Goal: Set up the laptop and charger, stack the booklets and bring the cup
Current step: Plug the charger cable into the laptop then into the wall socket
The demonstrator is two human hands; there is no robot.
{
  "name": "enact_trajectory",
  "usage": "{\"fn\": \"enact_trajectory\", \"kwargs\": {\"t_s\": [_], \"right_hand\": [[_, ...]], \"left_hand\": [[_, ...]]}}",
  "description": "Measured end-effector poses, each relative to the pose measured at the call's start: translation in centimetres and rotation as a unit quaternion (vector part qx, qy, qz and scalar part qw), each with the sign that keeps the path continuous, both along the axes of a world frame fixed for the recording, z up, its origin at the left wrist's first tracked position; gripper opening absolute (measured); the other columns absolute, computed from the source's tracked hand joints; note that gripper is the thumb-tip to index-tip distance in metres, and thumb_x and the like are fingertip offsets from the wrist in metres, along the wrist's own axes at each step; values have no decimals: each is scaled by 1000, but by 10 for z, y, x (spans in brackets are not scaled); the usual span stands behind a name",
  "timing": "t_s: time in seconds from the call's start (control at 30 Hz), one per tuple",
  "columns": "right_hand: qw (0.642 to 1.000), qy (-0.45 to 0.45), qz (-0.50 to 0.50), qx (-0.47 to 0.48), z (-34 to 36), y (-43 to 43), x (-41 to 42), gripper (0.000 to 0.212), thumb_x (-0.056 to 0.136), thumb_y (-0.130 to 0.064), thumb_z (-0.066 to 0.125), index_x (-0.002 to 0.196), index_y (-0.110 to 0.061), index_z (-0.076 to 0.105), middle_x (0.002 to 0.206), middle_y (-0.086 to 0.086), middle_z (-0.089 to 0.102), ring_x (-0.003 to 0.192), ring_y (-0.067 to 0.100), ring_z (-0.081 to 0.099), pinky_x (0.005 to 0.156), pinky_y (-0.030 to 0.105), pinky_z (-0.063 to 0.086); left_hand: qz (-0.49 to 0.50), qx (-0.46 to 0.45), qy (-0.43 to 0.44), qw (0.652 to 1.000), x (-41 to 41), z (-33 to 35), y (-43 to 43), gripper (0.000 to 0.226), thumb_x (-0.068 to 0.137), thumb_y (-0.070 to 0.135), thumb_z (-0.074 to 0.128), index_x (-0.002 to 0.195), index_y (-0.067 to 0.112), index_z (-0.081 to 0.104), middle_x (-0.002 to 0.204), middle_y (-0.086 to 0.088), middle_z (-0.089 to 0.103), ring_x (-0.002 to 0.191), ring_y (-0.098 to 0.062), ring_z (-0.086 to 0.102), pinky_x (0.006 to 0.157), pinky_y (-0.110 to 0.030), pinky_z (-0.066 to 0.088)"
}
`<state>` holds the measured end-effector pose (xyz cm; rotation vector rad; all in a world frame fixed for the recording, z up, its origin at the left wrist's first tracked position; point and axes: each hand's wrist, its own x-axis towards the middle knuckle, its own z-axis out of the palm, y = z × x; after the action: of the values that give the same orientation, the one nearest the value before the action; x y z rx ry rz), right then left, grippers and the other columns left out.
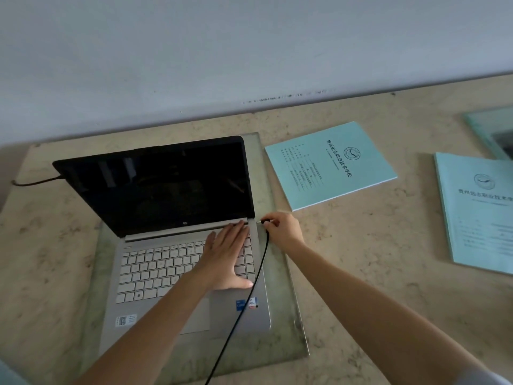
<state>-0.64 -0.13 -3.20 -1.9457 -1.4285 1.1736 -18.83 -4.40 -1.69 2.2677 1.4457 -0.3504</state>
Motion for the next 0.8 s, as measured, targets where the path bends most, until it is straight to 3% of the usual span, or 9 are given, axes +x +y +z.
{"fn": "enact_trajectory", "kwargs": {"t_s": [0.47, 0.8], "right_hand": [[999, -20, 29, 0, 2, -6, 0, 23, 89, -10, 54, 98, -18, 73, 97, 4, 72, 82, 16, 60, 71, 22, 43], [996, -66, 26, 49, 2, -14, -4, 23, 89, -10, 53, 98, -17, 72, 100, 5, 63, 88, 23, 60, 75, 30, 49]], "left_hand": [[6, -1, -6, 1000, 3, 2, -1, 126, 63, 70, 62, 148, 23, -18, 157, 6, -22, 145, -18, -18, 118, -50, -6], [15, -8, -26, 1000, 2, 0, -1, 126, 62, 68, 63, 148, 24, -17, 157, 8, -22, 144, -14, -21, 117, -47, -11]]}}
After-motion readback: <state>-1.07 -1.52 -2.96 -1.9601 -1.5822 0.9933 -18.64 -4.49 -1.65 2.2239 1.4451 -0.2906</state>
